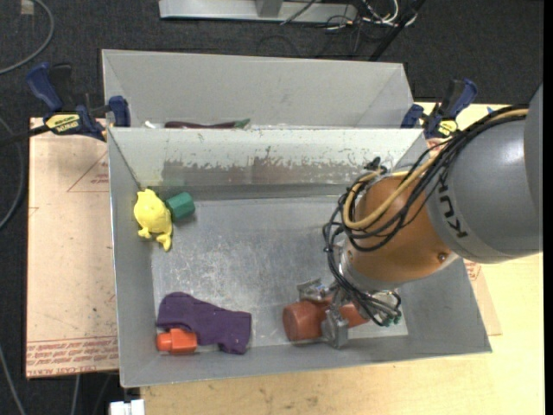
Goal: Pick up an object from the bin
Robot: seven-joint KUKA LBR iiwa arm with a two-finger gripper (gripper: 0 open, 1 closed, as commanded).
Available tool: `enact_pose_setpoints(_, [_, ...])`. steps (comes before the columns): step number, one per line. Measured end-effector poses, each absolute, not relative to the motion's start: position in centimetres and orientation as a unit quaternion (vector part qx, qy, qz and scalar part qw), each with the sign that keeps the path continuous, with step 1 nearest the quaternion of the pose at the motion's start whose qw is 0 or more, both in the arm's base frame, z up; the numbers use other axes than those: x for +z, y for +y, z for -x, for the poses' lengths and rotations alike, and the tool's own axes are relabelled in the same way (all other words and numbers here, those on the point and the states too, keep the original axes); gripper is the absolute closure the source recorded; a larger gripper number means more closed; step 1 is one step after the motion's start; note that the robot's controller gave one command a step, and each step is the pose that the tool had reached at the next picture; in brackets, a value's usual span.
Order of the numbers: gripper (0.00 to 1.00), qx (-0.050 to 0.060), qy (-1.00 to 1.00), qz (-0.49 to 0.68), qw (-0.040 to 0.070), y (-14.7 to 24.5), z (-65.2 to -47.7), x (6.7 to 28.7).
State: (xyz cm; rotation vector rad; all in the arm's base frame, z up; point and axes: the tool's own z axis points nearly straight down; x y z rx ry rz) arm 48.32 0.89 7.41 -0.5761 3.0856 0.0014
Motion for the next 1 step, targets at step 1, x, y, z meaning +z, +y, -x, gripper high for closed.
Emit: enact_pose_setpoints(1, [1.0, 0.001, 0.989, 0.146, 0.002, 0.78, -48.72, 22.75])
